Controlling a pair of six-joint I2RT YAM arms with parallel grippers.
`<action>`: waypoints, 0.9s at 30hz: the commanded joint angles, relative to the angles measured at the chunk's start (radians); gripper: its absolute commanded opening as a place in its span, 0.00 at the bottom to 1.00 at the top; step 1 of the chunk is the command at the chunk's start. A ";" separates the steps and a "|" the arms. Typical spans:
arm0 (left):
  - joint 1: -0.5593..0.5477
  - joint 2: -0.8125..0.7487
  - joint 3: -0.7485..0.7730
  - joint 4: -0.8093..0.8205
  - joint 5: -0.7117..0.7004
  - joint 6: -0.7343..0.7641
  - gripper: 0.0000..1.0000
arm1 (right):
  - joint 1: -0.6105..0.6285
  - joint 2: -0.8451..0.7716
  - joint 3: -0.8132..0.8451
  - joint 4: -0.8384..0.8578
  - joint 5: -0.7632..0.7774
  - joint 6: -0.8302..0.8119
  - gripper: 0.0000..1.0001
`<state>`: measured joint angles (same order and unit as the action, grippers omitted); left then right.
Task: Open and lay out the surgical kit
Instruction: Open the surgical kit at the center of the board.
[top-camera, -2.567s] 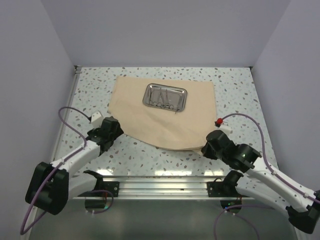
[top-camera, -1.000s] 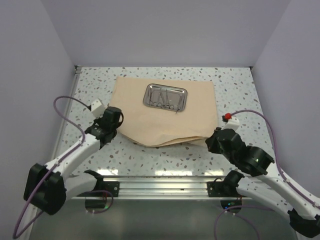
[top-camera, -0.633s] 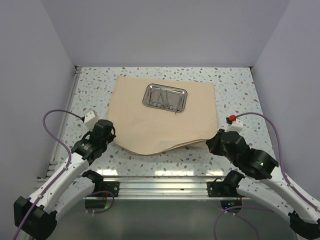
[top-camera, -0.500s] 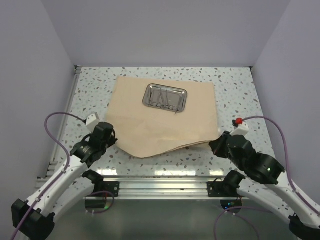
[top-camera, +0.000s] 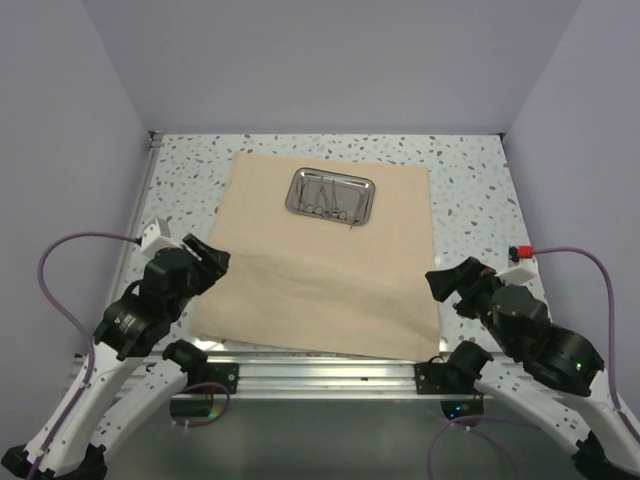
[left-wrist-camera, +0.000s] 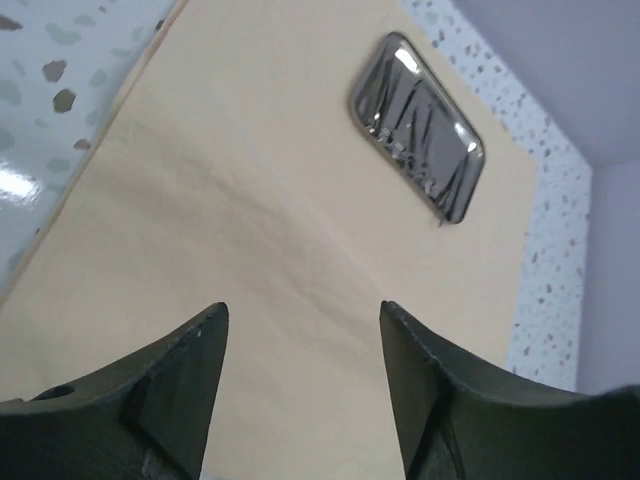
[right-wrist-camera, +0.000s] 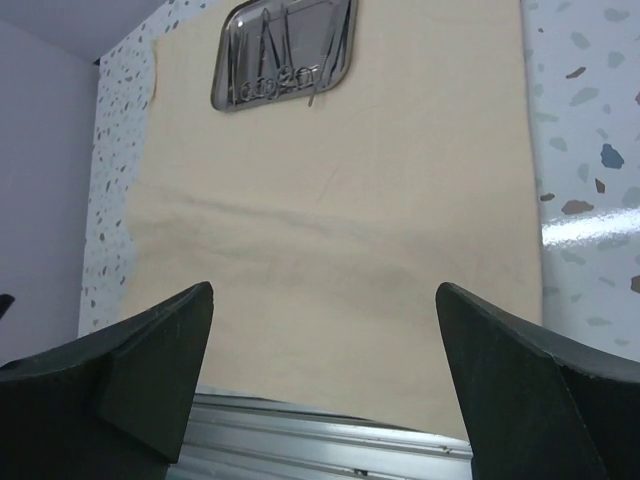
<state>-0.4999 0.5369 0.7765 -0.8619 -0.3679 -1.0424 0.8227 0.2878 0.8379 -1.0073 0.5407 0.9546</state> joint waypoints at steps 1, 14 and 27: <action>-0.005 0.027 0.086 0.108 -0.040 0.114 0.68 | 0.000 0.155 0.058 0.180 -0.008 -0.079 0.98; 0.089 0.925 0.326 0.635 -0.065 0.524 0.84 | -0.337 1.055 0.270 0.608 -0.278 -0.209 0.93; 0.351 1.411 0.569 0.777 0.135 0.547 0.80 | -0.623 1.729 0.733 0.536 -0.357 -0.275 0.88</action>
<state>-0.1825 1.9053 1.2770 -0.1490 -0.2733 -0.5247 0.2512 1.9675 1.4822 -0.4519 0.2085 0.7116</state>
